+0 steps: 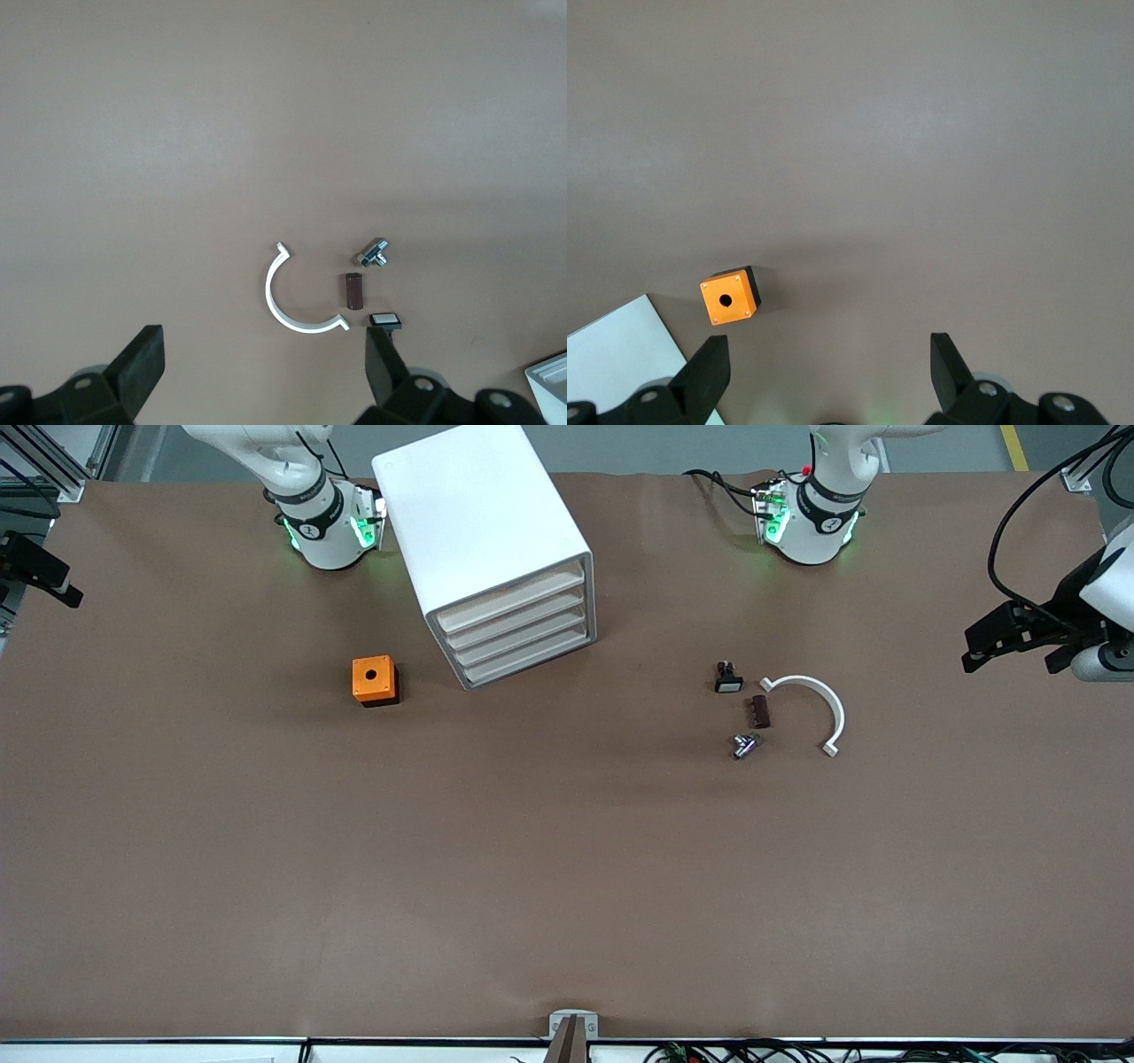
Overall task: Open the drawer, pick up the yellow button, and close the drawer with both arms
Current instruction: 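Move the left gripper in toward the white drawer cabinet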
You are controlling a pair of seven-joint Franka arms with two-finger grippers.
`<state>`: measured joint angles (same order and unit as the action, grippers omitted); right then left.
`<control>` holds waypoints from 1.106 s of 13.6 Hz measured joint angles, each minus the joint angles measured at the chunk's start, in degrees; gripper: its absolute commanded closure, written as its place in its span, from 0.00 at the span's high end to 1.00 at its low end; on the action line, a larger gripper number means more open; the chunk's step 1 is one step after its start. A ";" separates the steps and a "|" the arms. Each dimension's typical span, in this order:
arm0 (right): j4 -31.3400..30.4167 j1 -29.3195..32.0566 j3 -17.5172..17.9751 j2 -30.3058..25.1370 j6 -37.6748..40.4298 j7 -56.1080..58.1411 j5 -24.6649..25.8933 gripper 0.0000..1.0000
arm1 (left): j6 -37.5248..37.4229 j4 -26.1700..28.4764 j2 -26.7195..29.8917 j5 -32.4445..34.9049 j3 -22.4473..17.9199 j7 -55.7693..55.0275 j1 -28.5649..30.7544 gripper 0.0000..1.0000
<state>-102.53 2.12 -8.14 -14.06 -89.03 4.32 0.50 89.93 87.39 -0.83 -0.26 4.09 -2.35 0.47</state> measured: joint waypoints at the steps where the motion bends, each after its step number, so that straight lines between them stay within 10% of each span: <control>1: 0.00 0.00 0.00 0.00 0.05 0.00 0.00 1.00 | 0.00 0.00 0.00 0.00 0.00 0.00 0.00 1.00; 15: -0.01 0.01 0.01 0.00 0.35 0.00 0.00 1.00 | 1.63 -0.40 -13.66 -3.26 2.79 -18.22 -3.89 1.00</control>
<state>-102.54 2.13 -8.13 -14.06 -88.68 4.32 0.50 91.56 86.99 -14.49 -3.52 6.88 -20.58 -3.42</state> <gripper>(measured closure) 0.000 0.000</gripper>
